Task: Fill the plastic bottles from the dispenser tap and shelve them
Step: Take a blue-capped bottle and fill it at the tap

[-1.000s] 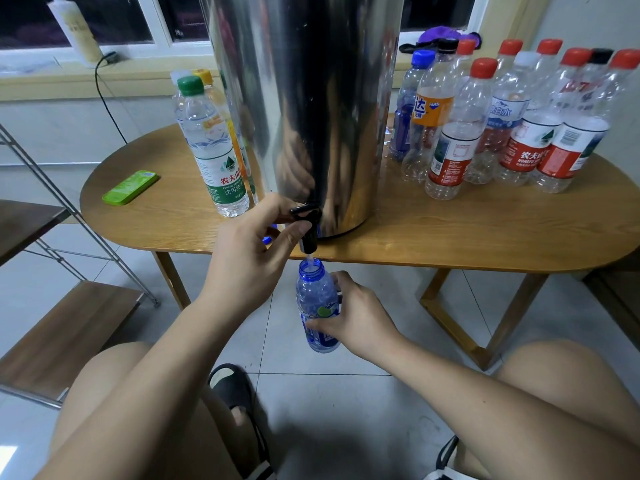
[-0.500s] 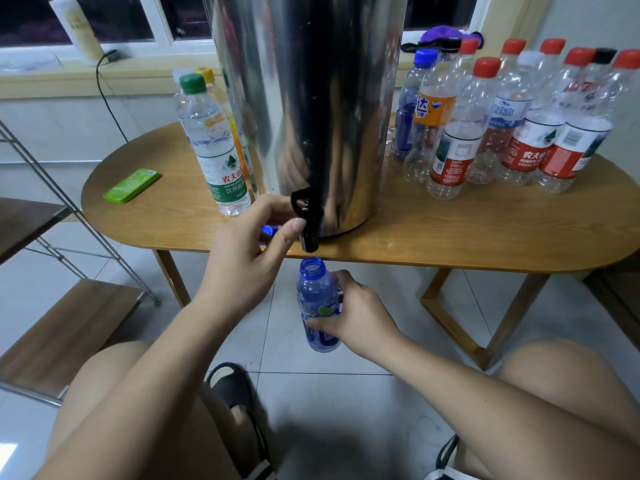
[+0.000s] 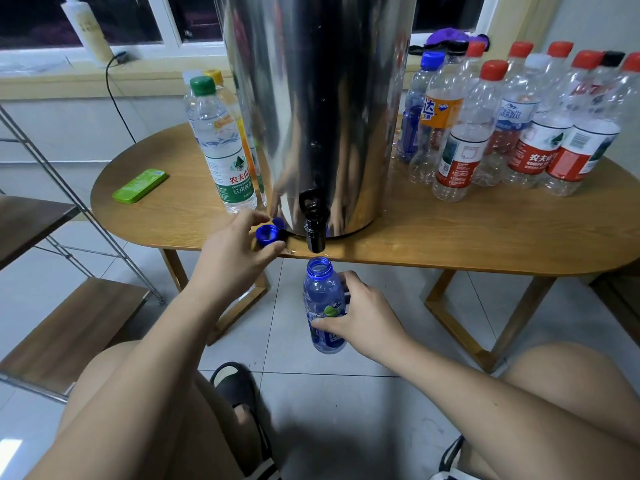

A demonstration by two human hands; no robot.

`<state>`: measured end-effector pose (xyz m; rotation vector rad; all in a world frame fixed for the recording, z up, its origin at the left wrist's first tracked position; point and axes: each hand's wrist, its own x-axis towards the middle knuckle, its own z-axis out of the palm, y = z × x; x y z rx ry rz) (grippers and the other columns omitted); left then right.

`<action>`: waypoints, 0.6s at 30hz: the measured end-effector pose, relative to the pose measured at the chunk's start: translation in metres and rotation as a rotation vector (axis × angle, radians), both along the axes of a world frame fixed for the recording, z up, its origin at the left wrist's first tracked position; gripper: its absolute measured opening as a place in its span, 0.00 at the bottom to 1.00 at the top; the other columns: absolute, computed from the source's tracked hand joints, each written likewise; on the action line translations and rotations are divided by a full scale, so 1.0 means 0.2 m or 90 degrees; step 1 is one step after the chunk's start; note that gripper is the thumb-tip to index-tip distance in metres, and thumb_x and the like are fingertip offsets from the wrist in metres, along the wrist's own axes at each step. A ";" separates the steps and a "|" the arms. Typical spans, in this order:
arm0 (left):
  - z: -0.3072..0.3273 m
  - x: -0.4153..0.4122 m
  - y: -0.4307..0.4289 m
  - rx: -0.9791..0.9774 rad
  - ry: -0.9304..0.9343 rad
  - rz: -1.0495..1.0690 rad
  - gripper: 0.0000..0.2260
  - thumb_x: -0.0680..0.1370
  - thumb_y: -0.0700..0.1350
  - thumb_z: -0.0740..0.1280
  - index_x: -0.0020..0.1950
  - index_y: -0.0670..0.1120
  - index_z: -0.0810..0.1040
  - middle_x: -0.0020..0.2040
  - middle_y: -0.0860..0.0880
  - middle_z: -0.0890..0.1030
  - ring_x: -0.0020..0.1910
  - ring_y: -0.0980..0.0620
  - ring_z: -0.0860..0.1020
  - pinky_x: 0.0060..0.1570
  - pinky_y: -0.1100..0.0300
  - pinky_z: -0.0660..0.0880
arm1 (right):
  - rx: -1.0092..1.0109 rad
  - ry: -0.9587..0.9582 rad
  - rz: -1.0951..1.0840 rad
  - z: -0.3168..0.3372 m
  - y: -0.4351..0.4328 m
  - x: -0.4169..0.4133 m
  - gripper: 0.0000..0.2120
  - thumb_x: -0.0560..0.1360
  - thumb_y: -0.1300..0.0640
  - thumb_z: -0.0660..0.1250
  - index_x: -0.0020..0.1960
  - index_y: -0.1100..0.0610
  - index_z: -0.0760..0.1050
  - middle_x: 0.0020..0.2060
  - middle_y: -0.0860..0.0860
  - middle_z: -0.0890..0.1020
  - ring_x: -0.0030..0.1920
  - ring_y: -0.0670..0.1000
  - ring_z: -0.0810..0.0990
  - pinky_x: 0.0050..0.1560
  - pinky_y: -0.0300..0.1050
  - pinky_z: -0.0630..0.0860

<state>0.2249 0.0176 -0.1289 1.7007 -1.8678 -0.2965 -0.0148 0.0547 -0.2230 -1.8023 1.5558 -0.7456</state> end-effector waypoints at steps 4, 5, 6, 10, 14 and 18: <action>-0.03 -0.02 -0.02 0.020 -0.036 0.015 0.21 0.79 0.57 0.78 0.68 0.51 0.78 0.62 0.49 0.82 0.57 0.50 0.77 0.51 0.51 0.75 | 0.001 0.004 0.006 0.01 0.01 0.00 0.36 0.65 0.40 0.85 0.66 0.42 0.72 0.58 0.39 0.84 0.58 0.44 0.83 0.59 0.50 0.84; -0.03 -0.02 -0.02 0.017 -0.036 0.020 0.20 0.79 0.55 0.78 0.68 0.51 0.78 0.61 0.48 0.83 0.58 0.49 0.78 0.52 0.50 0.77 | 0.002 0.002 0.007 0.01 0.01 0.00 0.36 0.65 0.40 0.85 0.66 0.42 0.72 0.59 0.39 0.84 0.58 0.43 0.83 0.59 0.50 0.84; -0.03 -0.03 -0.01 0.013 -0.034 0.025 0.19 0.79 0.54 0.77 0.67 0.51 0.79 0.61 0.49 0.83 0.57 0.48 0.79 0.53 0.48 0.79 | 0.002 -0.001 0.008 0.01 0.01 0.00 0.36 0.65 0.40 0.85 0.66 0.41 0.72 0.59 0.39 0.84 0.58 0.43 0.83 0.59 0.51 0.84; -0.02 -0.04 0.01 0.008 -0.007 0.016 0.13 0.80 0.50 0.77 0.62 0.52 0.80 0.55 0.53 0.85 0.53 0.51 0.82 0.50 0.52 0.81 | 0.006 0.000 0.016 0.03 0.02 -0.01 0.36 0.65 0.40 0.85 0.67 0.41 0.72 0.60 0.39 0.83 0.59 0.43 0.82 0.60 0.51 0.84; 0.03 -0.06 0.06 0.023 0.052 -0.037 0.14 0.78 0.53 0.79 0.61 0.53 0.82 0.52 0.58 0.85 0.50 0.60 0.82 0.45 0.65 0.75 | 0.009 -0.003 0.018 0.04 0.03 -0.02 0.36 0.65 0.40 0.85 0.67 0.42 0.72 0.60 0.40 0.83 0.59 0.44 0.83 0.59 0.52 0.84; 0.08 -0.07 0.12 0.089 0.123 -0.132 0.14 0.76 0.55 0.80 0.60 0.59 0.83 0.49 0.62 0.86 0.50 0.61 0.83 0.47 0.64 0.78 | 0.015 -0.004 0.020 0.05 0.04 -0.04 0.36 0.64 0.40 0.85 0.66 0.41 0.72 0.58 0.39 0.84 0.58 0.44 0.83 0.58 0.51 0.85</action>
